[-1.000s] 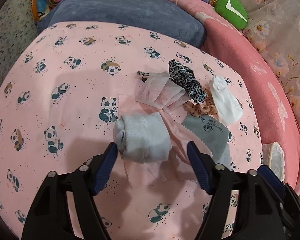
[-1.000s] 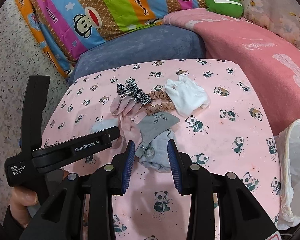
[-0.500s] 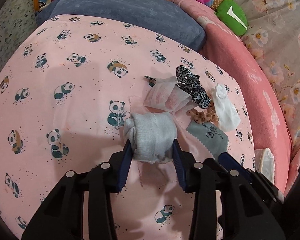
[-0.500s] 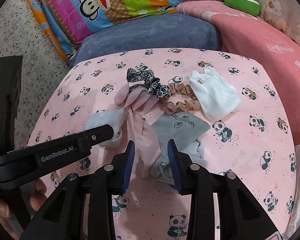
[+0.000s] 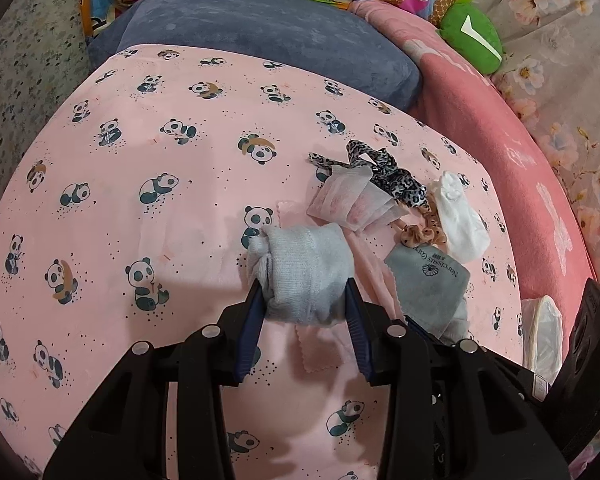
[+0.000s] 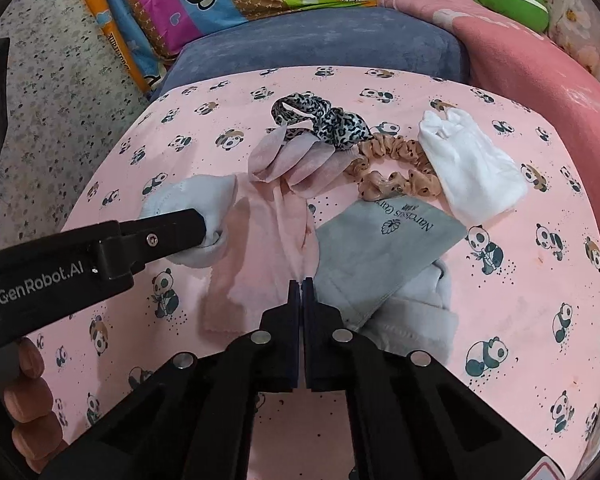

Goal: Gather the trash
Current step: 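Grasp the grey sock with the left tool while the right tool grasps the pink sock, then carry both socks over the white bin and open both tools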

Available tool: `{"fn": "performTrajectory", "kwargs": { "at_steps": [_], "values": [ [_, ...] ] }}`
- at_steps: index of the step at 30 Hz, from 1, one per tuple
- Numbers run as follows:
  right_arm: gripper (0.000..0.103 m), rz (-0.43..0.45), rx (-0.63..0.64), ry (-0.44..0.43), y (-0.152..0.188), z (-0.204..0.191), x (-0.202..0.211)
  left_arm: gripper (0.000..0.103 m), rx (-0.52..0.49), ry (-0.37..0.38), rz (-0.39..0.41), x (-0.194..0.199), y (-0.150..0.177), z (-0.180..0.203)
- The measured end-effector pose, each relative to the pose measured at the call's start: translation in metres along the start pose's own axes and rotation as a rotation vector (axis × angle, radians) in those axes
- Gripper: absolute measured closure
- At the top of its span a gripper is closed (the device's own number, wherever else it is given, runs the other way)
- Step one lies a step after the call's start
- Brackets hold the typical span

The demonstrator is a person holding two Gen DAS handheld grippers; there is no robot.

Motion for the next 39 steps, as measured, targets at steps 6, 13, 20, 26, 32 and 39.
{"fn": "performTrajectory", "kwargs": {
  "at_steps": [6,13,20,26,32,39],
  "values": [
    [0.1,0.072,-0.024,-0.025,-0.003,0.005,0.032,0.065,-0.024,-0.002,0.013,0.011,0.002,0.012],
    [0.1,0.186,-0.089,-0.03,-0.017,0.03,0.09,0.065,-0.077,0.013,0.028,0.026,0.006,0.042],
    [0.1,0.285,-0.18,-0.004,-0.023,0.077,0.148,0.065,-0.173,0.044,0.037,0.033,0.012,0.091],
    [0.1,0.345,-0.261,0.042,-0.016,0.127,0.186,0.065,-0.267,0.069,0.03,0.032,0.022,0.134],
    [0.1,0.373,-0.352,0.094,0.005,0.186,0.212,0.065,-0.373,0.099,0.008,0.024,0.038,0.185],
    [0.1,0.388,-0.461,0.165,0.043,0.258,0.232,0.065,-0.481,0.147,-0.042,0.006,0.066,0.243]
  ]
}}
Point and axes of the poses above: each gripper's, at about its wrist camera, not at the fingertips, and x roughly against the way its jaws point, z to its right, y to its underside, the point moved 5 cm from there along -x, roughly the way its jaws point, and after that the axes turned 13 degrees about y, right-handed, at the moved point
